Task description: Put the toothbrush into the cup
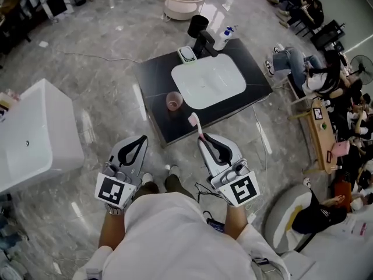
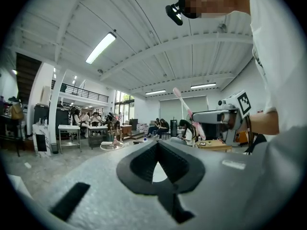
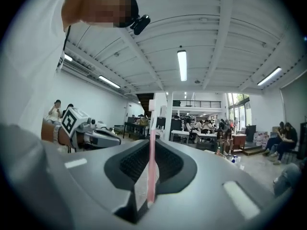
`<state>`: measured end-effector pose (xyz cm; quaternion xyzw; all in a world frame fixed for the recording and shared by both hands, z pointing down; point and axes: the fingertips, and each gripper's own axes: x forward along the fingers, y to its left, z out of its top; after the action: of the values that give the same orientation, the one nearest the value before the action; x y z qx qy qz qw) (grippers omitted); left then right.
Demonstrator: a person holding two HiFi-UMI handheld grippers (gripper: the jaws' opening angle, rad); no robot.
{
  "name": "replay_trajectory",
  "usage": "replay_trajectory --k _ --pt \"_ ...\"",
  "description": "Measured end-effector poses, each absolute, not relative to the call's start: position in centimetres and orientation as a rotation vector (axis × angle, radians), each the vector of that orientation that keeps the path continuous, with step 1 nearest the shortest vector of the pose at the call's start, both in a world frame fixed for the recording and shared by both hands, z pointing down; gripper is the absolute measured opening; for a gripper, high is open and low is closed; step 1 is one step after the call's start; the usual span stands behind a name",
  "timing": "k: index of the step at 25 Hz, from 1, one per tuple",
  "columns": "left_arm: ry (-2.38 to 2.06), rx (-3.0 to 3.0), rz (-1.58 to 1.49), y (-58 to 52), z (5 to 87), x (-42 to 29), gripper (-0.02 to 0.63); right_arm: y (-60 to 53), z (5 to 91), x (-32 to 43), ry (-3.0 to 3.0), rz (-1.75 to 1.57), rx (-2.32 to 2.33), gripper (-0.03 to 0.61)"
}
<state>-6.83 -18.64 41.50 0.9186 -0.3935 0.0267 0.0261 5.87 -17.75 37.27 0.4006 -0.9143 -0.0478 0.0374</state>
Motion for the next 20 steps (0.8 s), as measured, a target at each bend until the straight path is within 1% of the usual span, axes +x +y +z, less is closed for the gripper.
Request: replay_trajectory --k 4,10,20 --pt "-1.217 2.821 0.115 -19.6 42.0 -5.5 -0.002 -22.0 39.7 6.0 -2.742 -0.213 1.113 0.048" --pt "-1.246 2.77 0.139 -21.1 42.9 -4.9 -0.002 -28.6 44.8 4.7 -2.711 -0.169 1.013 0.048" --pt "-1.314 2.726 0.164 -24.2 43.5 -5.3 -0.002 -37.7 52.8 1.4 -2.723 -0.083 1.0 0.048"
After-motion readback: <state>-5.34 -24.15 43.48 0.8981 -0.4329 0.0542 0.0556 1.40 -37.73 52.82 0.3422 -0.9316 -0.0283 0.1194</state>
